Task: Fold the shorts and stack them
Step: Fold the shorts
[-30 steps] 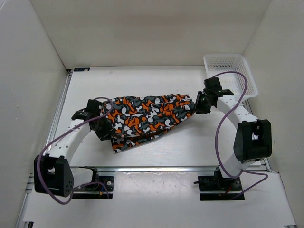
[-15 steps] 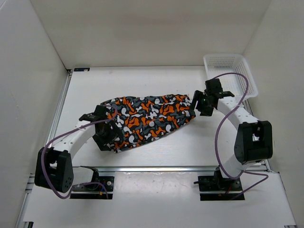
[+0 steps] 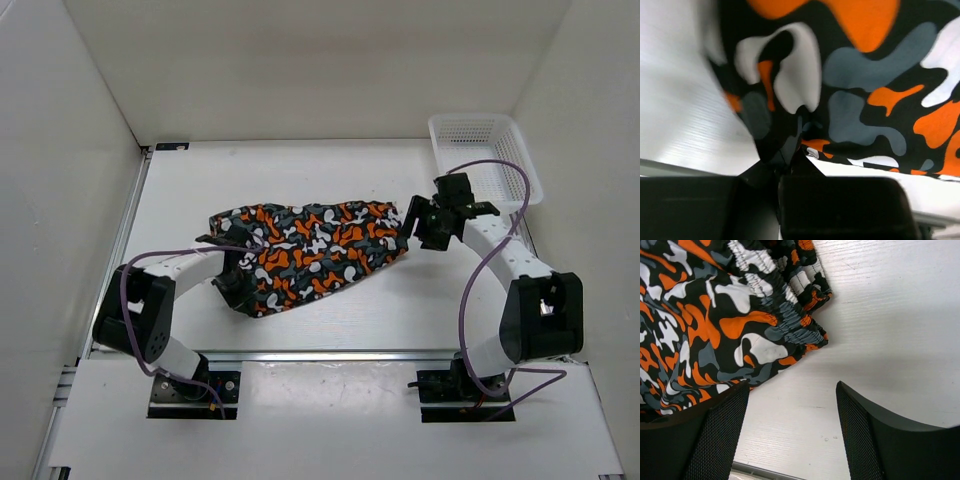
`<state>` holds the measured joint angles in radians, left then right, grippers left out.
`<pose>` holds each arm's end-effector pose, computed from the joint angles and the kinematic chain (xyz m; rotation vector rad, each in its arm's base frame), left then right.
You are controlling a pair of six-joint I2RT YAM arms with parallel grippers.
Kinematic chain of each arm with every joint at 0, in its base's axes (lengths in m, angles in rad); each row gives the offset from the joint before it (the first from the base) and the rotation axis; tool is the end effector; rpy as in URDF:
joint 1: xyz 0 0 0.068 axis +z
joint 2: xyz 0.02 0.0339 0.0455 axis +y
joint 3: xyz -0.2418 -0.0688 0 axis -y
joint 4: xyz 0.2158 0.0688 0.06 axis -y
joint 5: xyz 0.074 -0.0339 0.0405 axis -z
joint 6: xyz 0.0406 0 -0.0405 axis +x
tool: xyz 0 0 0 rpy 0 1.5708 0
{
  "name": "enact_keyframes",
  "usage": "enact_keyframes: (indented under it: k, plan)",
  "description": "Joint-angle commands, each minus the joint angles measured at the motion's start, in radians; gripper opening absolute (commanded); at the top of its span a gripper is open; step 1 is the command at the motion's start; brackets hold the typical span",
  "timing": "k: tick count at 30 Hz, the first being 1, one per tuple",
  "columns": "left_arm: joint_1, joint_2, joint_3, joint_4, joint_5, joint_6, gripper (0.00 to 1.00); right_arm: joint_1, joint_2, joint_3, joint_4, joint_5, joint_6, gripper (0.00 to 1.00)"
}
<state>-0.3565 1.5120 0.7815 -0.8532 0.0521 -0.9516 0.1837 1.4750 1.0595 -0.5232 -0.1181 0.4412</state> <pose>0.1915 -0.0736 0.1410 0.9091 -2.9629 0.0519 0.2804 0.0570 0.2297 0.2781 2.5318 0.3992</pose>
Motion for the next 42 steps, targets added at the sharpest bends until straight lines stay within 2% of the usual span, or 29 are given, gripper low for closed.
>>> enact_keyframes:
  k: [1,5,8,12,17,21,24,31,32,34,35,37,38,42]
  plan:
    - [0.066,-0.056,0.041,-0.004,-0.119,0.004,0.1,0.002,-0.053,-0.01,0.003,-0.025,-0.004,0.75]
    - [0.146,-0.142,0.102,-0.069,-0.179,0.051,0.1,0.011,-0.062,-0.029,0.005,-0.09,-0.004,0.79]
    - [0.157,-0.142,0.15,-0.069,-0.179,0.089,0.1,0.042,-0.015,-0.043,0.037,-0.109,0.008,0.79]
    - [0.166,-0.069,0.188,-0.092,-0.204,0.111,0.1,0.103,0.07,-0.032,0.061,-0.109,0.017,0.79]
    - [0.186,-0.05,0.217,-0.092,-0.222,0.142,0.1,0.146,0.162,-0.023,0.095,-0.046,0.017,0.79]
    - [0.226,-0.05,0.228,-0.101,-0.222,0.174,0.1,0.155,0.151,-0.059,0.12,0.052,0.05,0.76]
    - [0.249,-0.05,0.237,-0.101,-0.222,0.185,0.1,0.155,0.151,-0.084,0.156,0.051,0.059,0.73]
    - [0.268,-0.032,0.257,-0.101,-0.222,0.205,0.1,0.155,0.2,-0.156,0.376,-0.11,0.108,0.5]
    - [0.268,-0.032,0.257,-0.101,-0.222,0.205,0.1,0.155,0.2,-0.168,0.393,-0.12,0.119,0.42]
    - [0.268,-0.032,0.257,-0.101,-0.222,0.205,0.1,0.165,0.2,-0.182,0.437,-0.129,0.119,0.35]
    - [0.268,-0.032,0.257,-0.101,-0.222,0.205,0.1,0.165,0.191,-0.182,0.437,-0.129,0.11,0.26]
    - [0.268,-0.021,0.266,-0.101,-0.222,0.214,0.1,0.165,0.191,-0.191,0.453,-0.118,0.099,0.14]
    - [0.268,-0.012,0.266,-0.101,-0.222,0.214,0.1,0.165,0.191,-0.191,0.453,-0.118,0.099,0.02]
    - [0.268,-0.012,0.275,-0.11,-0.222,0.223,0.1,0.165,0.133,-0.182,0.402,-0.098,0.08,0.0]
